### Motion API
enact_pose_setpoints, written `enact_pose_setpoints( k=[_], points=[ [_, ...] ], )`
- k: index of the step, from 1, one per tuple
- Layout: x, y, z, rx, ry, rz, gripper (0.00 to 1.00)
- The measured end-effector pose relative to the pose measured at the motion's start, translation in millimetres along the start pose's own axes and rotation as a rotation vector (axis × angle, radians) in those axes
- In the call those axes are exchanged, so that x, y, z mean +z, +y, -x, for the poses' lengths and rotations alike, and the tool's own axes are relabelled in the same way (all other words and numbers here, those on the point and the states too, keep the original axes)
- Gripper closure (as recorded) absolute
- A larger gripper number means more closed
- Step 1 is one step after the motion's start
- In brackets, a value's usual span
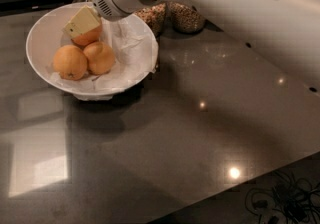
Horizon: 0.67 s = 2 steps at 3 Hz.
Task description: Pick orange from white bowl
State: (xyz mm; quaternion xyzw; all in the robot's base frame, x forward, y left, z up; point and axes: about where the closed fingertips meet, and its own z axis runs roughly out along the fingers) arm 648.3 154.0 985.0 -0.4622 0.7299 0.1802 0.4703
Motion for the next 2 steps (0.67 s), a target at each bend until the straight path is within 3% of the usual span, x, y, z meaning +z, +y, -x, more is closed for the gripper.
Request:
enact_pose_setpoints(
  k=[1, 2],
  points=[
    [24.3, 5.6, -4.0, 0.008, 0.031, 0.030, 0.20],
    [32.9, 0.9, -6.3, 0.011, 0.042, 0.021, 0.19]
  ],
)
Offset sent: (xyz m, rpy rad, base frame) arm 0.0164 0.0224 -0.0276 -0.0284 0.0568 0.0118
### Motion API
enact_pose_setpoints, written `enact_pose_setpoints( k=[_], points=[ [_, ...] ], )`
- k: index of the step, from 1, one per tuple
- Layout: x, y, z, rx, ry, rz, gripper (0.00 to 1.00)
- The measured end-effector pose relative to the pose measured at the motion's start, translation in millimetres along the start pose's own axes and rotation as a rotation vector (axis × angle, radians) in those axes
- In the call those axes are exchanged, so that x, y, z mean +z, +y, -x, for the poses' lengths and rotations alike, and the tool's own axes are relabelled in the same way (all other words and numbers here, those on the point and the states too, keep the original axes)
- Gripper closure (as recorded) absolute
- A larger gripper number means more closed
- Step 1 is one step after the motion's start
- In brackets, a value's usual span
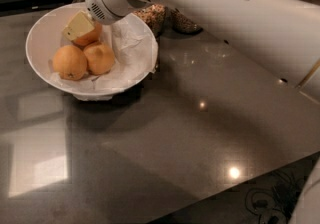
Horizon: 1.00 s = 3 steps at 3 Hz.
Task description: Pick orange from white bowl
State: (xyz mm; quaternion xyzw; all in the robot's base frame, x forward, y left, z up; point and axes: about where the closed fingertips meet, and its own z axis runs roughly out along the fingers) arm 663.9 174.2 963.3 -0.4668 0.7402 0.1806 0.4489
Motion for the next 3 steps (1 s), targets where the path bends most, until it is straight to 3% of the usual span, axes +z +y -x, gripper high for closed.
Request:
enact_pose_setpoints(
  k=[3],
  points=[
    [26.0, -20.8, -15.0, 0.041, 0.040, -0.032, 0.17]
  ],
)
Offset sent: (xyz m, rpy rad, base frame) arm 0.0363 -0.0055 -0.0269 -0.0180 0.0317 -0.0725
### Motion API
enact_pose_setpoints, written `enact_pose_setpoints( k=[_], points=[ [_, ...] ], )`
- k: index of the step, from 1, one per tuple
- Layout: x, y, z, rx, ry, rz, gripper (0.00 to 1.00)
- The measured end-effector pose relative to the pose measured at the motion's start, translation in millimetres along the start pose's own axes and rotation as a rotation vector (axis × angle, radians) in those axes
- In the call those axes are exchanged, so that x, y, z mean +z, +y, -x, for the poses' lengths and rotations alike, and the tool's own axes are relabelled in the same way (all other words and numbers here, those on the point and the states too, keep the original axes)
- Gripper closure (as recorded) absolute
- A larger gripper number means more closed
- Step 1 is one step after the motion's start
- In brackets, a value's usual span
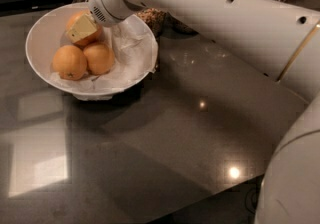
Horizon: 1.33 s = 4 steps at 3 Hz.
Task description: Pick orange from white bowl
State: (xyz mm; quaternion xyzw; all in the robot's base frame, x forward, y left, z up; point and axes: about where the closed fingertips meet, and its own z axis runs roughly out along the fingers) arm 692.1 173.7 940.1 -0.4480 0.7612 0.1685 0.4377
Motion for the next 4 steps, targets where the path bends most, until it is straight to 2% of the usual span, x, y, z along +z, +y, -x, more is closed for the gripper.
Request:
enact_pose_setpoints(
  k=[1, 2, 4],
  points=[
    [11.9, 3.1, -2.7, 0.008, 0.016, 0.014, 0.21],
    [22.1, 7.8, -5.2, 0.016, 0.029, 0.034, 0.40],
    [27.5, 10.0, -7.6, 0.023, 0.034, 0.051, 0.86]
  ],
)
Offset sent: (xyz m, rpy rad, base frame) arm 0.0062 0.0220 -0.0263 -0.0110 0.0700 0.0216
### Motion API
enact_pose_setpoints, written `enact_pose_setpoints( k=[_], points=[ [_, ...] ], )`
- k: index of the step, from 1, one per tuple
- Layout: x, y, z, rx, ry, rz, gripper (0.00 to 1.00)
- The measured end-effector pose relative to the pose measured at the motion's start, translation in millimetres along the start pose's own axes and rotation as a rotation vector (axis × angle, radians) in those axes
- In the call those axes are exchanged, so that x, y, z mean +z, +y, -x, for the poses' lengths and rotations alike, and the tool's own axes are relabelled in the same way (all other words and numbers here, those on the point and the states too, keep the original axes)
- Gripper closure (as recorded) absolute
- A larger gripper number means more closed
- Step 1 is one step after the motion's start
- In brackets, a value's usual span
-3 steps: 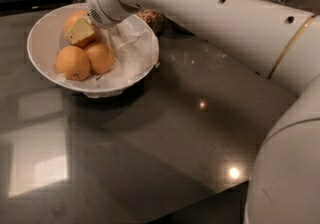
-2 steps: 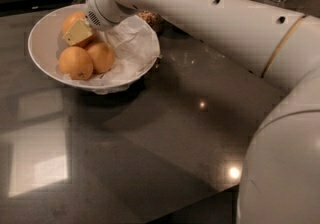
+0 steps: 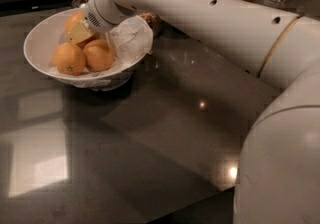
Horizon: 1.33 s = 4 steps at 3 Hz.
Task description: Pick orange from white bowl
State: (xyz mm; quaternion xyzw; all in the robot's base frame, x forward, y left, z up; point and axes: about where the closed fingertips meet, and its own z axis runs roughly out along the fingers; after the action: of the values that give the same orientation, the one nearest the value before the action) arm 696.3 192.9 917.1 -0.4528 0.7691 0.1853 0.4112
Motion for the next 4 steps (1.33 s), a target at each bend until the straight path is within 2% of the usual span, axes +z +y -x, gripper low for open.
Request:
enact_pose_setpoints(
  k=[1, 2, 3, 4],
  points=[
    [-7.0, -0.2, 1.6, -0.016, -0.050, 0.033, 1.00],
    [-42.1, -8.6, 8.6, 0.006, -0.221, 0.154, 1.00],
    [-68.1, -14.8, 11.9, -0.061, -0.322, 0.215, 1.00],
    [-90.7, -23.9, 10.4, -0.154, -0.380, 0.261, 1.00]
  ],
)
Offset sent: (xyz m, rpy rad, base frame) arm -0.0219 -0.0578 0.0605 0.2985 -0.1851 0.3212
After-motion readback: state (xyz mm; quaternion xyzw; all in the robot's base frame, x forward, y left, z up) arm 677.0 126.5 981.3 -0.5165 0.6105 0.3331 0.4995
